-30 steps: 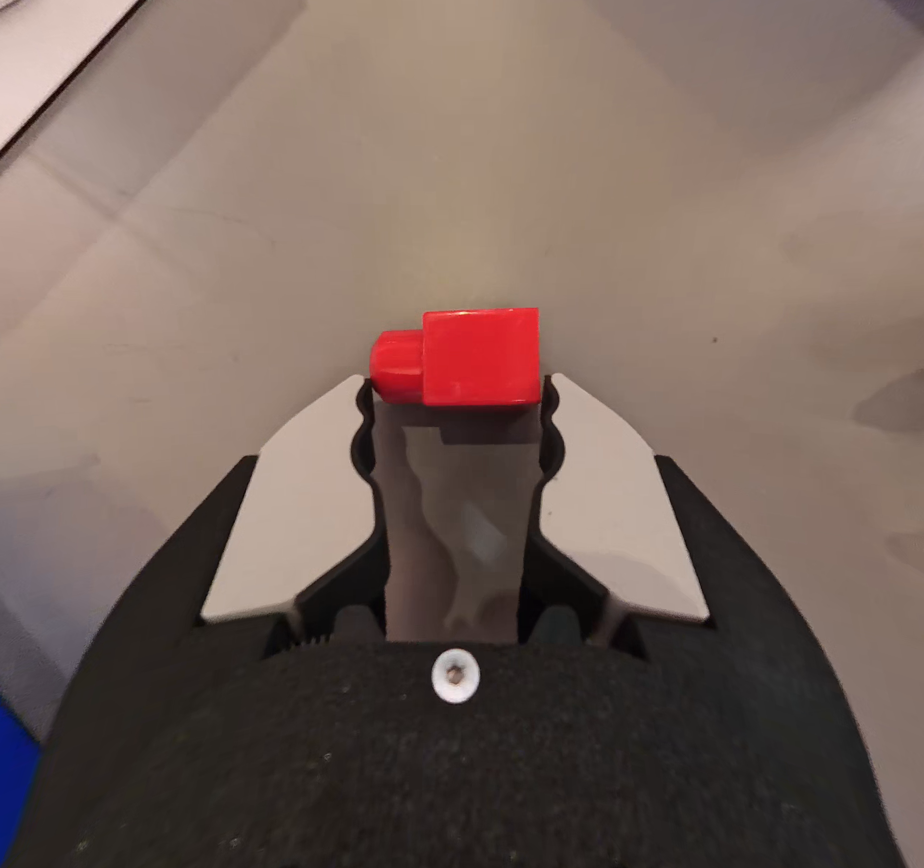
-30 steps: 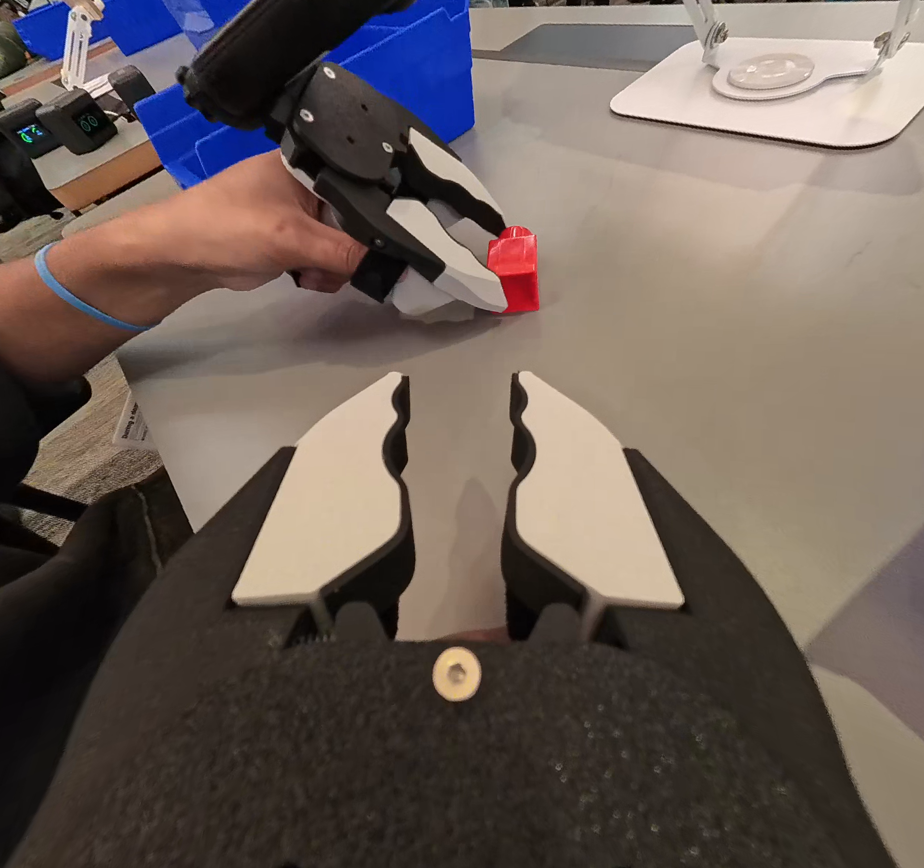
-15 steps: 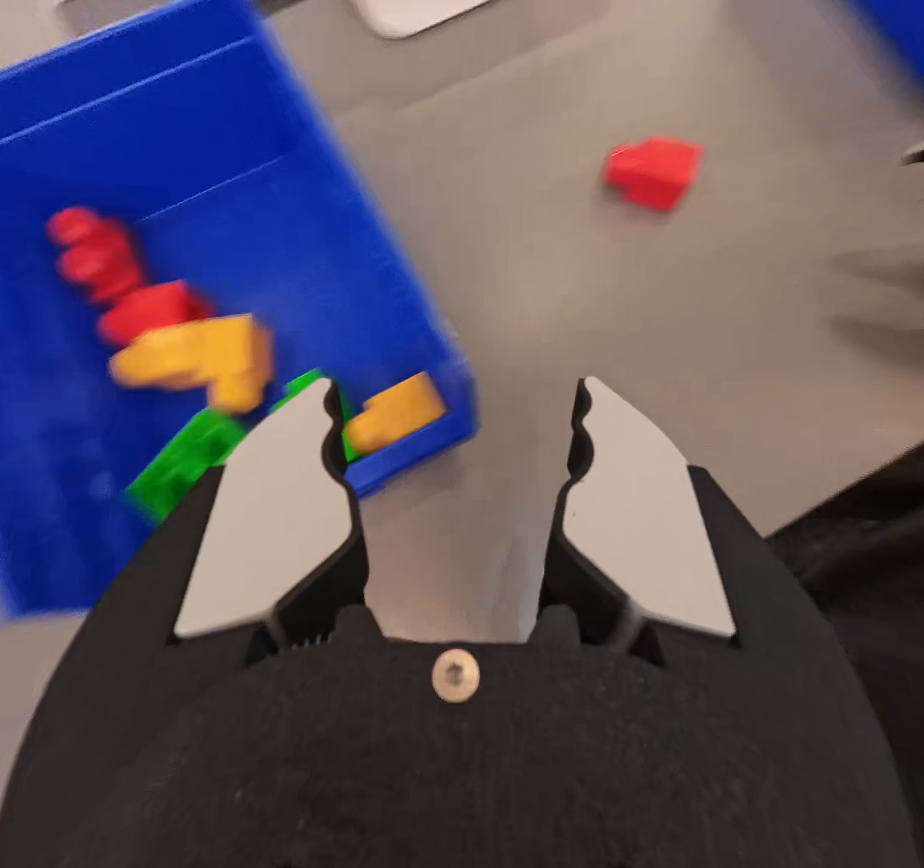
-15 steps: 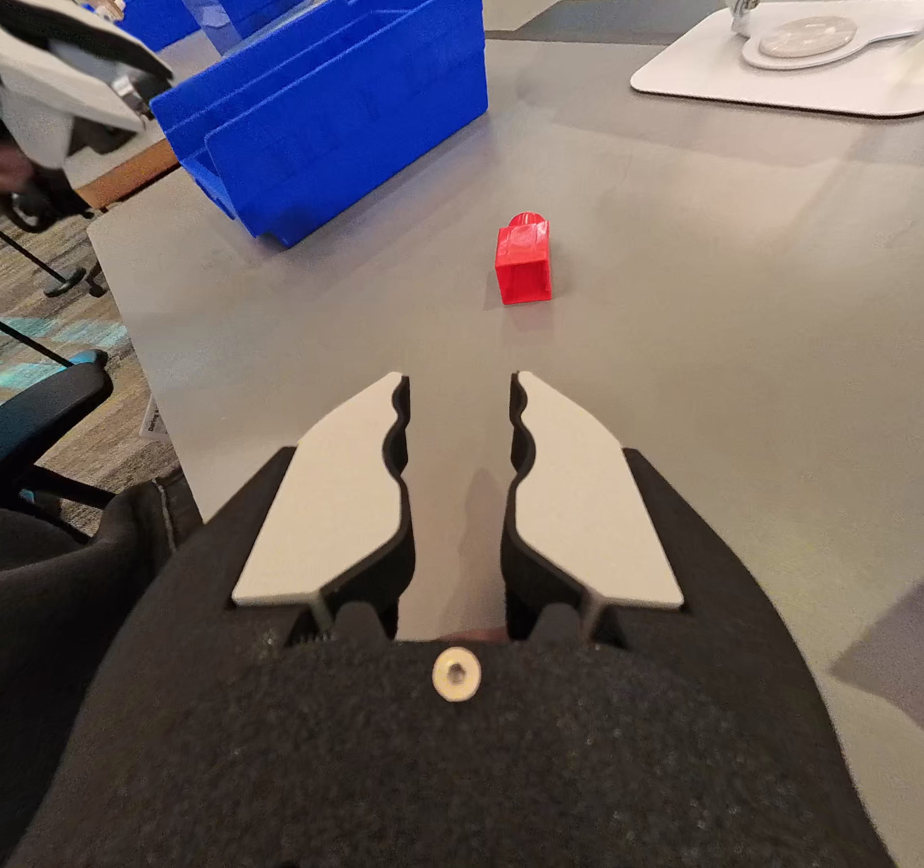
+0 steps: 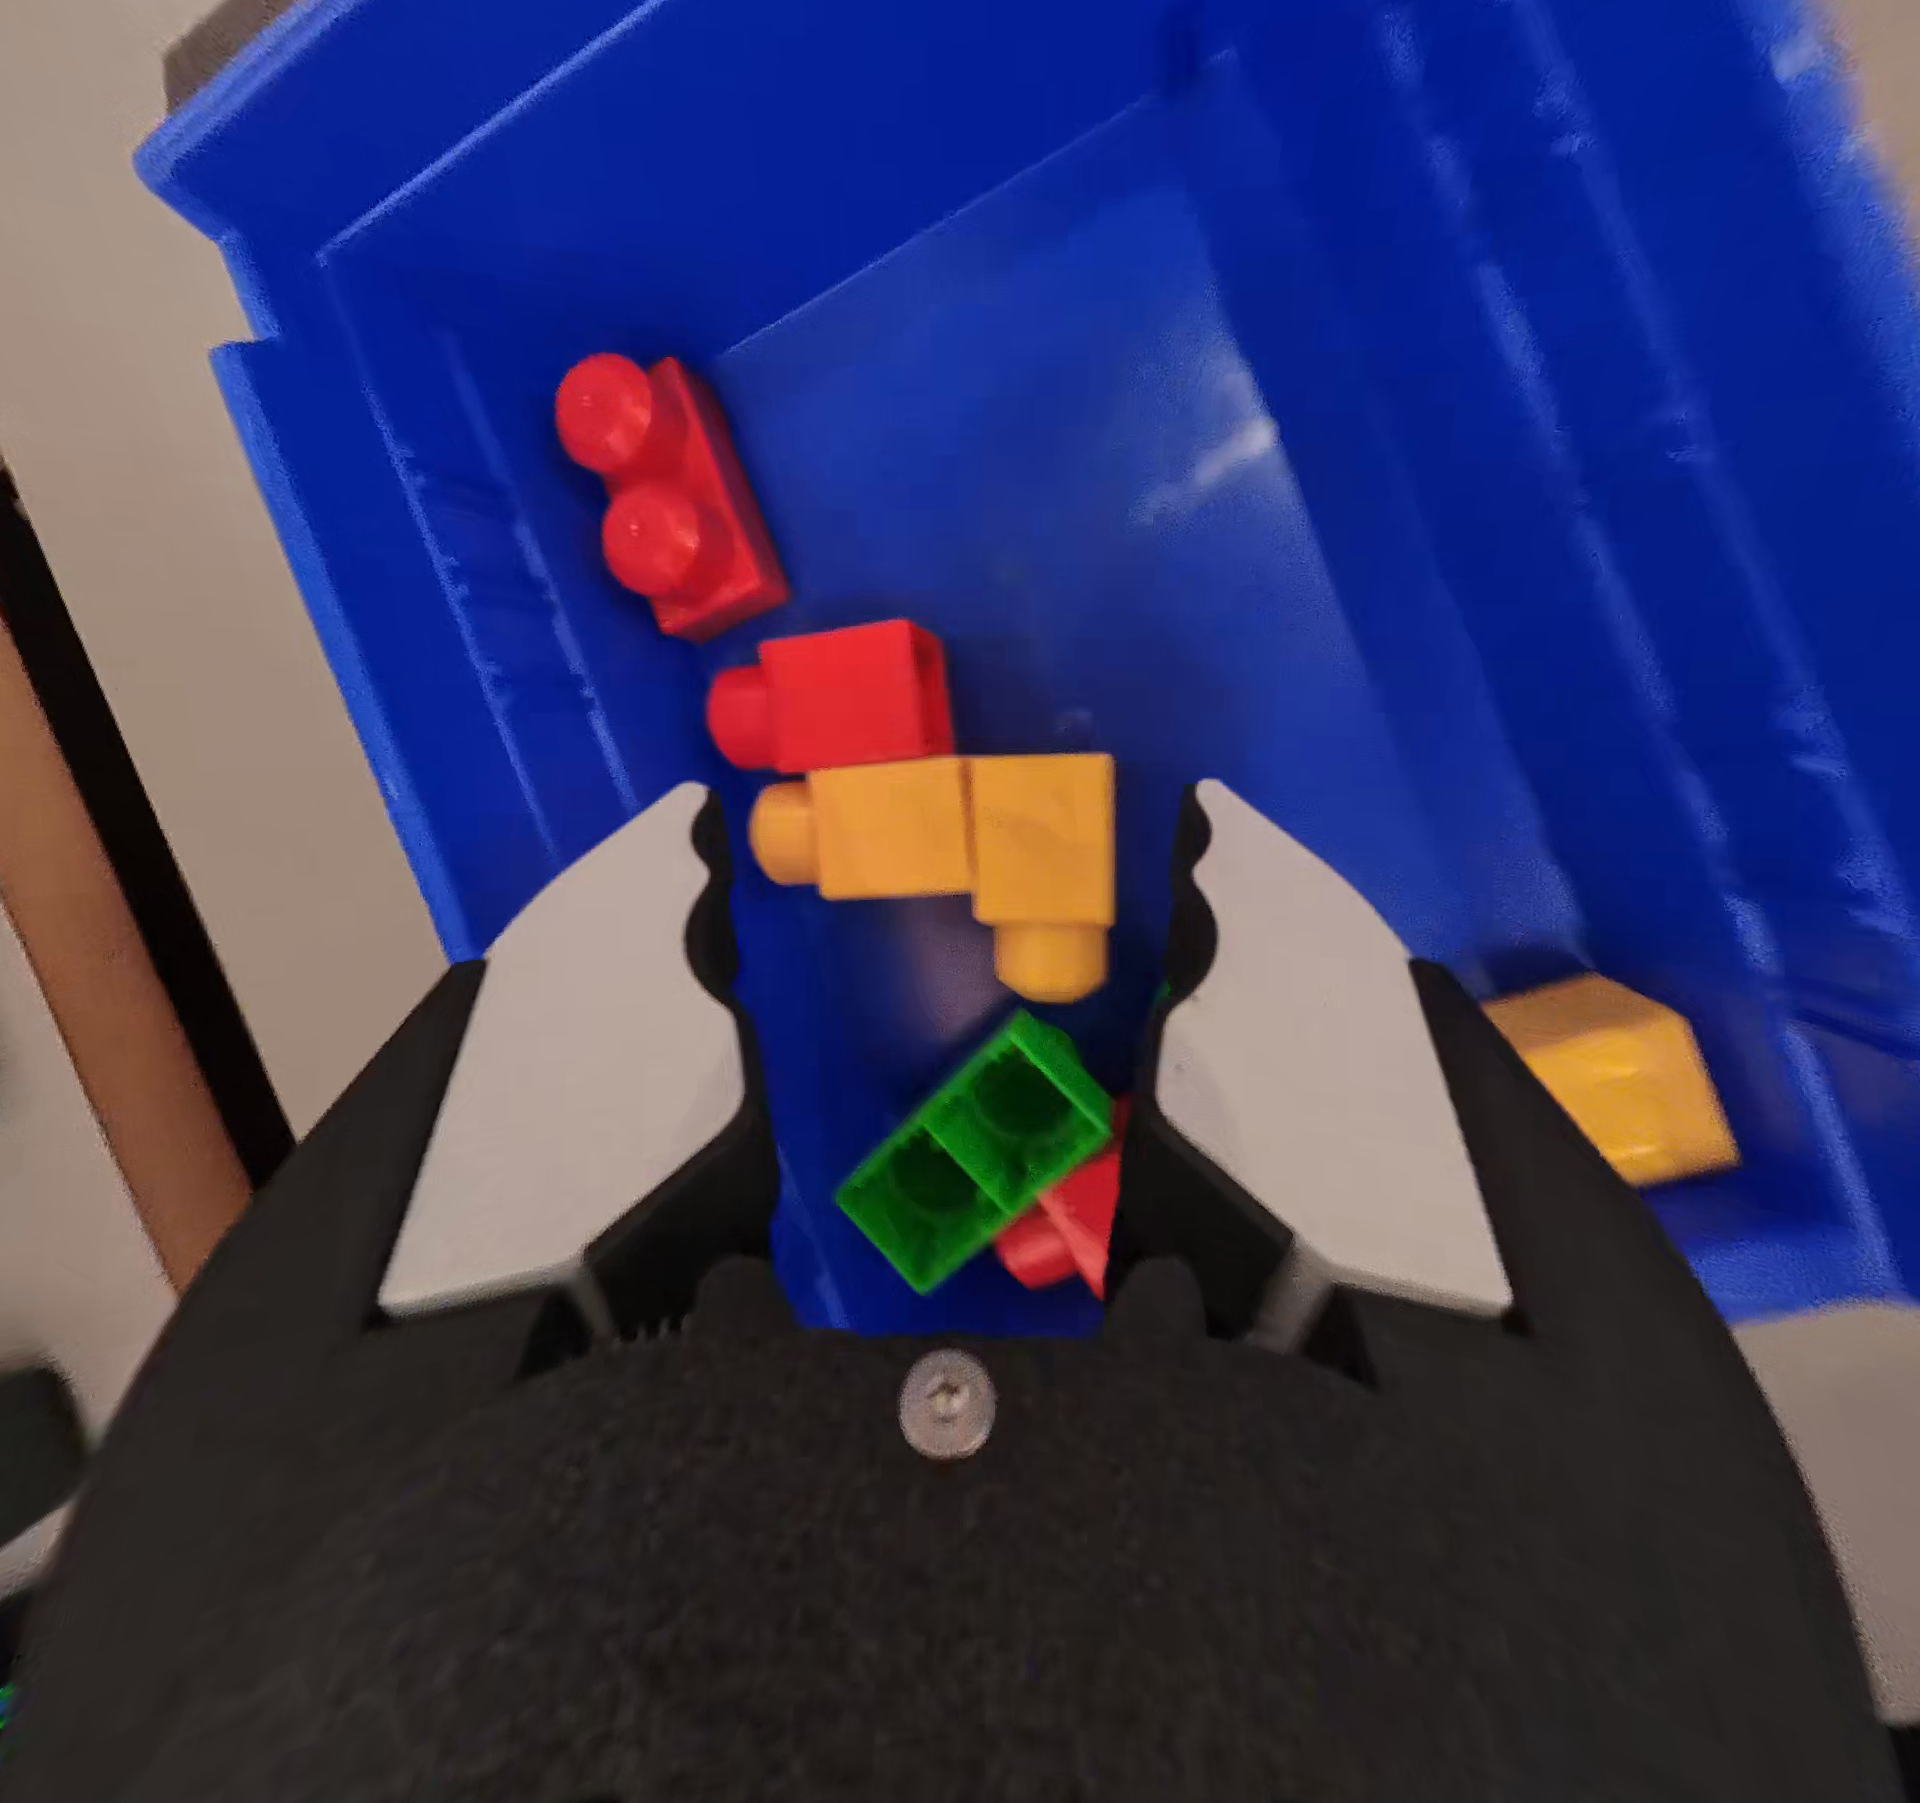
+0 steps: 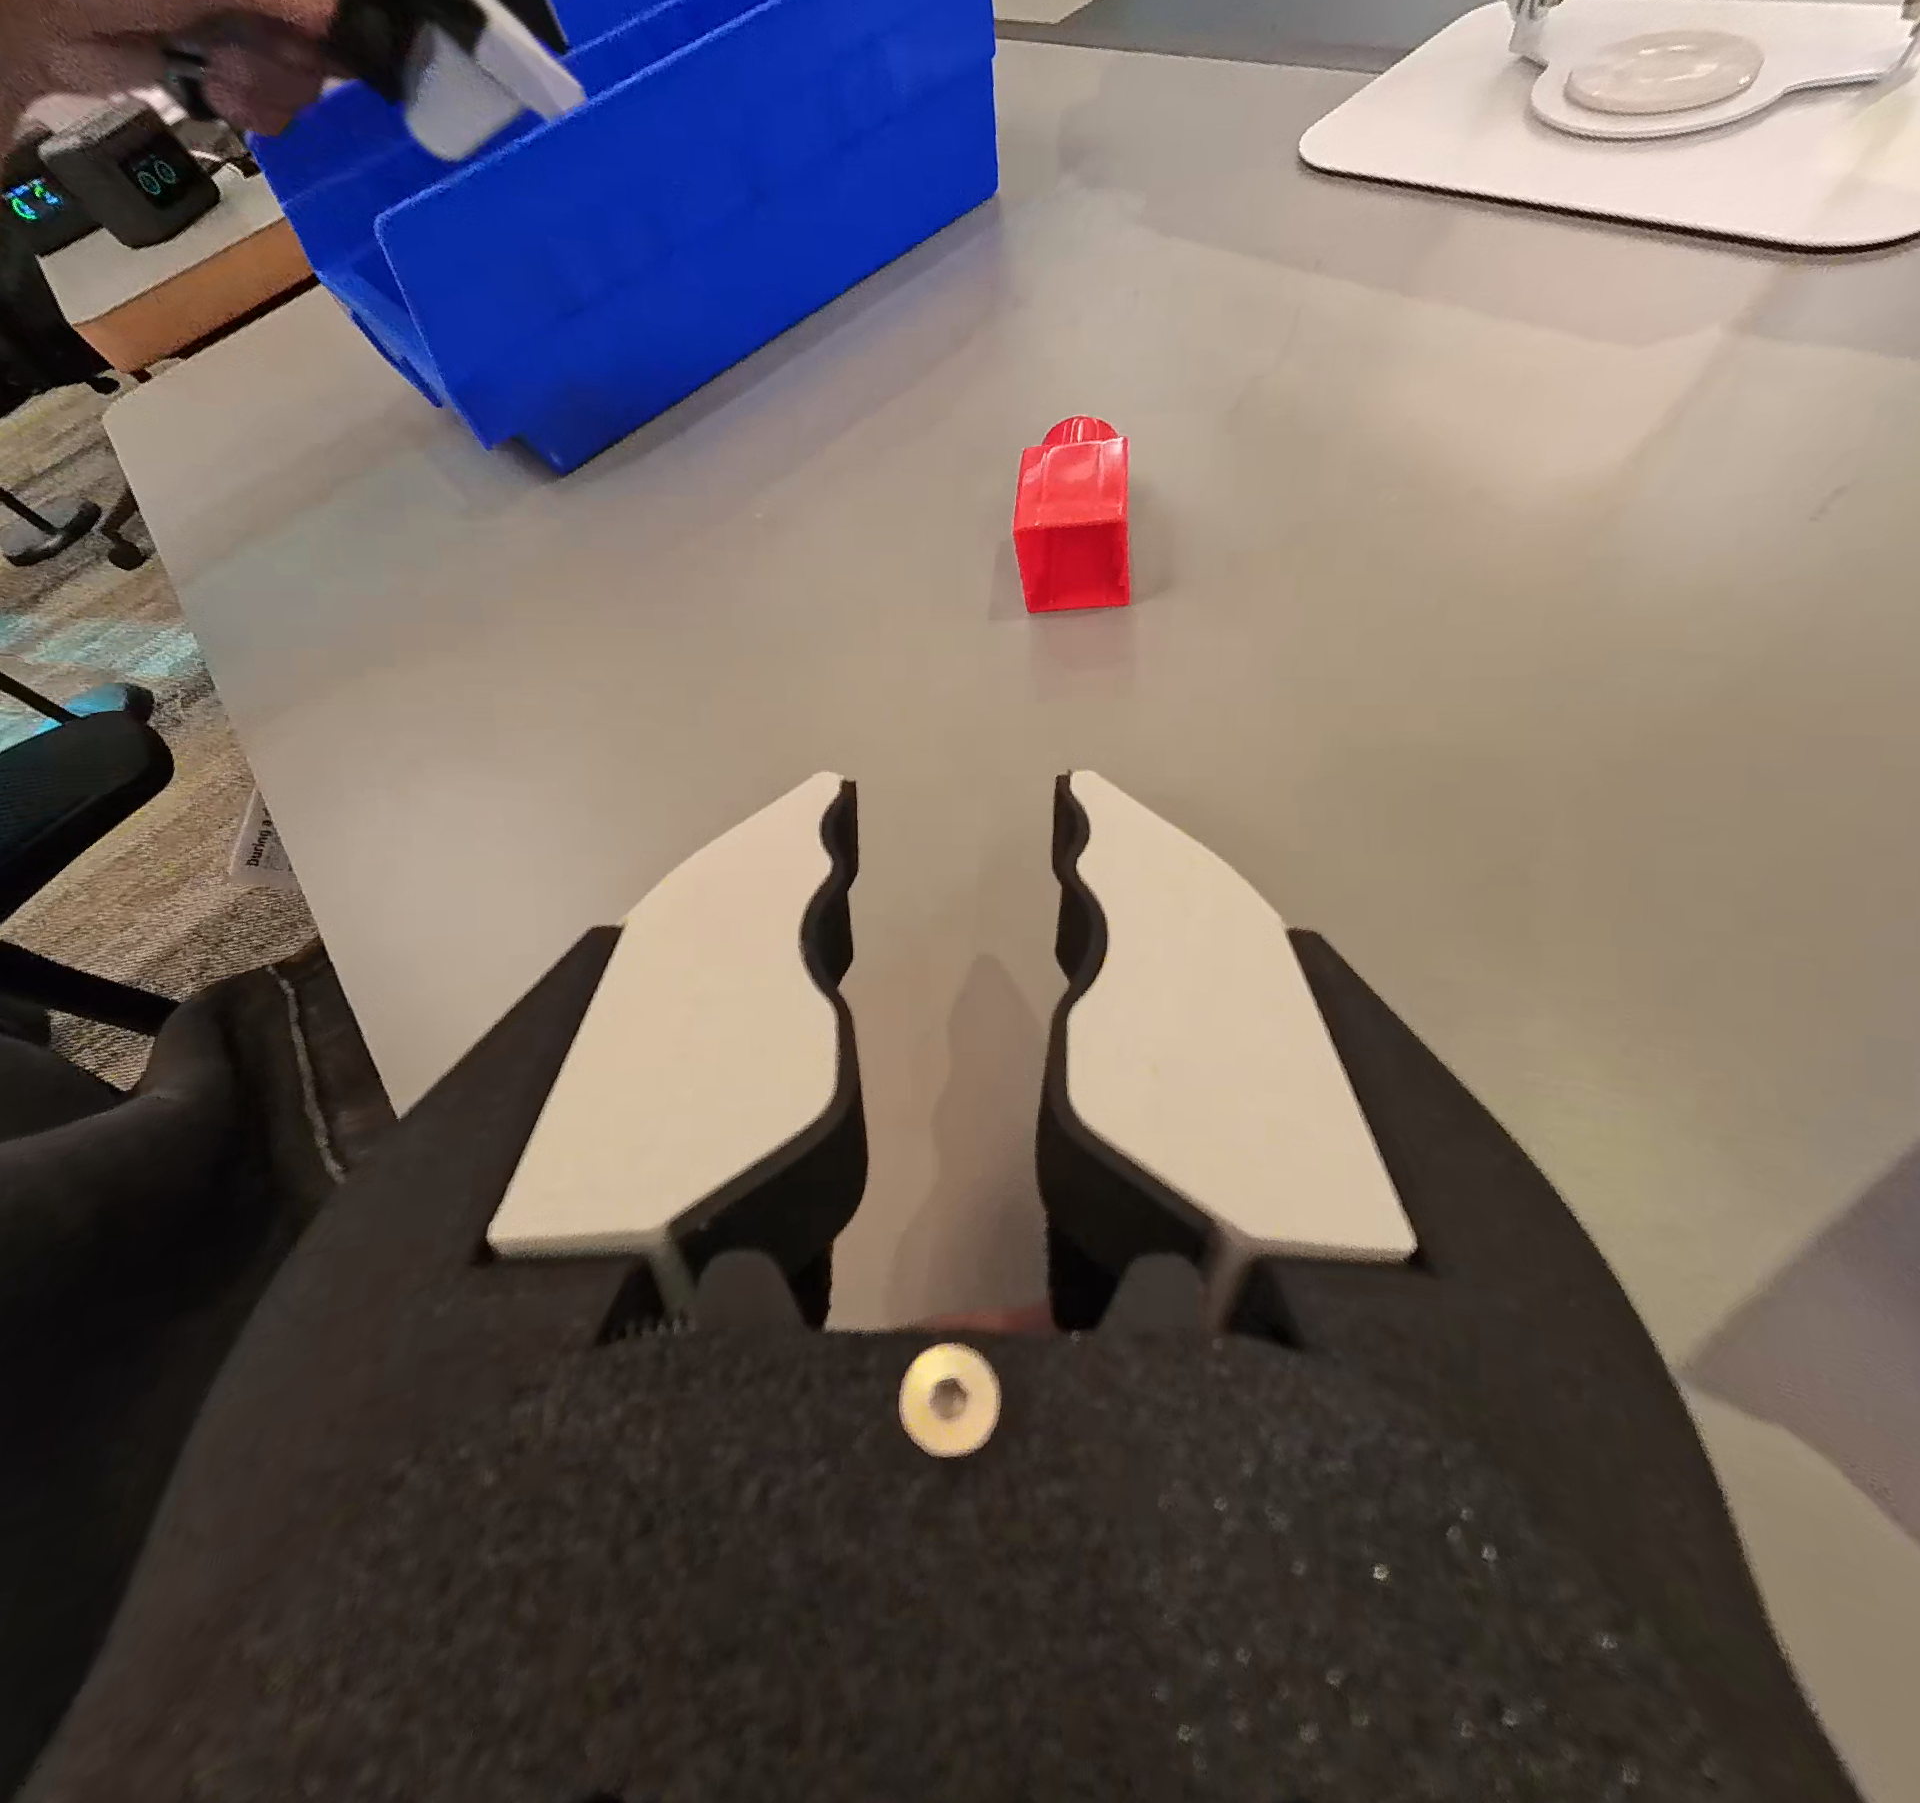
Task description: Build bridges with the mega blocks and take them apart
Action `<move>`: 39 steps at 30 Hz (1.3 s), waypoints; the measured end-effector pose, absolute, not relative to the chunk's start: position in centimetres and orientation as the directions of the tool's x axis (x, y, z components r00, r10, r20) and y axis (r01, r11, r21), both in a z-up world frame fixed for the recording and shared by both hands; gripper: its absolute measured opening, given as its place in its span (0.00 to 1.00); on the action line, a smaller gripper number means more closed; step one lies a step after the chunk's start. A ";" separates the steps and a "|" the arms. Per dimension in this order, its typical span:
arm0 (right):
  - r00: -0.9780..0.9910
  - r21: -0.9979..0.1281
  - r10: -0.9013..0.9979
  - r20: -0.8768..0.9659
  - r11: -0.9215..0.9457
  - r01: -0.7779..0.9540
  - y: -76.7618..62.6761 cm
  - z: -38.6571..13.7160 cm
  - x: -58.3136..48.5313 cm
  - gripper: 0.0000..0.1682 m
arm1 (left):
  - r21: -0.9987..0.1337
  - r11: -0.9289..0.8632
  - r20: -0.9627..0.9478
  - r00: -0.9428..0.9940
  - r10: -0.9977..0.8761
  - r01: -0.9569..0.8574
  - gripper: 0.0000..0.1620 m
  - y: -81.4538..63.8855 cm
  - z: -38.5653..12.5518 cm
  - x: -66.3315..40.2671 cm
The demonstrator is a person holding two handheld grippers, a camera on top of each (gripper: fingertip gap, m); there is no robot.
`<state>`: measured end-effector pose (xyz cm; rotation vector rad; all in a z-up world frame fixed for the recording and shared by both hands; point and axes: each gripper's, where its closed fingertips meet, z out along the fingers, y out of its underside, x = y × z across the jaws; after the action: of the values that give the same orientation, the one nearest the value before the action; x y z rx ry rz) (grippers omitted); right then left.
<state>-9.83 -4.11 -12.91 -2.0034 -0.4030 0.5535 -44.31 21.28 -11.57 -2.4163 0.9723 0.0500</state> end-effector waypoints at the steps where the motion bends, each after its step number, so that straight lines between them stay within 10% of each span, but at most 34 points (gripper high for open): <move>1: 0.841 -0.884 0.496 -0.214 -0.464 0.049 -4.1 -12.9 -9.8 0.21 | -0.429 -0.617 -0.234 0.741 -0.630 -0.660 0.50 22.4 -12.1 -44.6; 12: 0.850 -0.889 0.486 -0.202 -0.455 0.049 -4.1 -12.5 -8.9 0.21 | -0.109 -0.782 -0.158 0.787 -0.596 -0.614 0.40 25.1 -17.9 -46.2; 28: 0.855 -0.892 0.490 -0.172 -0.446 0.076 -4.3 -12.4 -9.2 0.20 | -0.486 -0.380 -0.175 0.514 -0.840 -0.787 0.40 14.5 -5.1 -32.8; 39: 0.862 -0.895 0.491 -0.125 -0.430 0.115 -4.4 -12.4 -9.3 0.20 | -0.238 -0.168 -0.211 0.219 -0.952 -0.957 0.40 6.7 -16.7 -19.8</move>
<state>-9.35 -4.45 -12.38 -1.9934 -0.4445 0.4530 -19.77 6.66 -16.66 -2.1812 1.7834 0.0186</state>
